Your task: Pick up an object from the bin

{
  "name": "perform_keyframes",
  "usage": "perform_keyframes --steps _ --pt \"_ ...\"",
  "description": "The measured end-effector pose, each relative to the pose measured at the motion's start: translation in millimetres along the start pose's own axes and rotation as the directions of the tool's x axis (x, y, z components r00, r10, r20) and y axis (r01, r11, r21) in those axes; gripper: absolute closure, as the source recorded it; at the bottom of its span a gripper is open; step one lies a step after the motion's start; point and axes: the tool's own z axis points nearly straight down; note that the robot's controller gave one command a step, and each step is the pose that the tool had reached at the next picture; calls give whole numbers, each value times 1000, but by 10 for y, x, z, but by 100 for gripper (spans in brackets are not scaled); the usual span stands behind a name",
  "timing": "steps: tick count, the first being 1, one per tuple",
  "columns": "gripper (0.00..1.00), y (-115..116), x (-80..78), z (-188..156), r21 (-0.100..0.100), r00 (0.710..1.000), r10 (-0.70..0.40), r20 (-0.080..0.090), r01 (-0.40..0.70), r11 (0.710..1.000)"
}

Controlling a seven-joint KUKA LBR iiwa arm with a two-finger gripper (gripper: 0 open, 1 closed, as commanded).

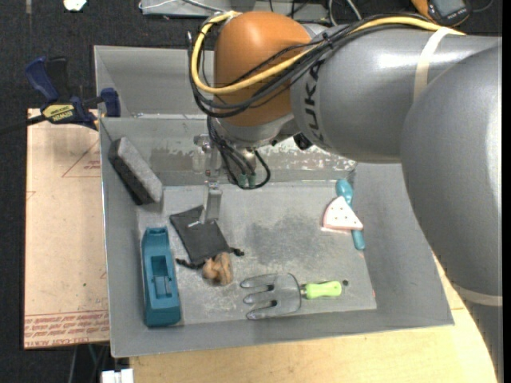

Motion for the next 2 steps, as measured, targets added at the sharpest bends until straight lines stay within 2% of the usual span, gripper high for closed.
perform_keyframes --steps 1,2 --pt "0 -9 -14 -54 -1 1000 3 7 -3 1000" --pt "0 -211 147 511 -4 999 49 10 -49 999"
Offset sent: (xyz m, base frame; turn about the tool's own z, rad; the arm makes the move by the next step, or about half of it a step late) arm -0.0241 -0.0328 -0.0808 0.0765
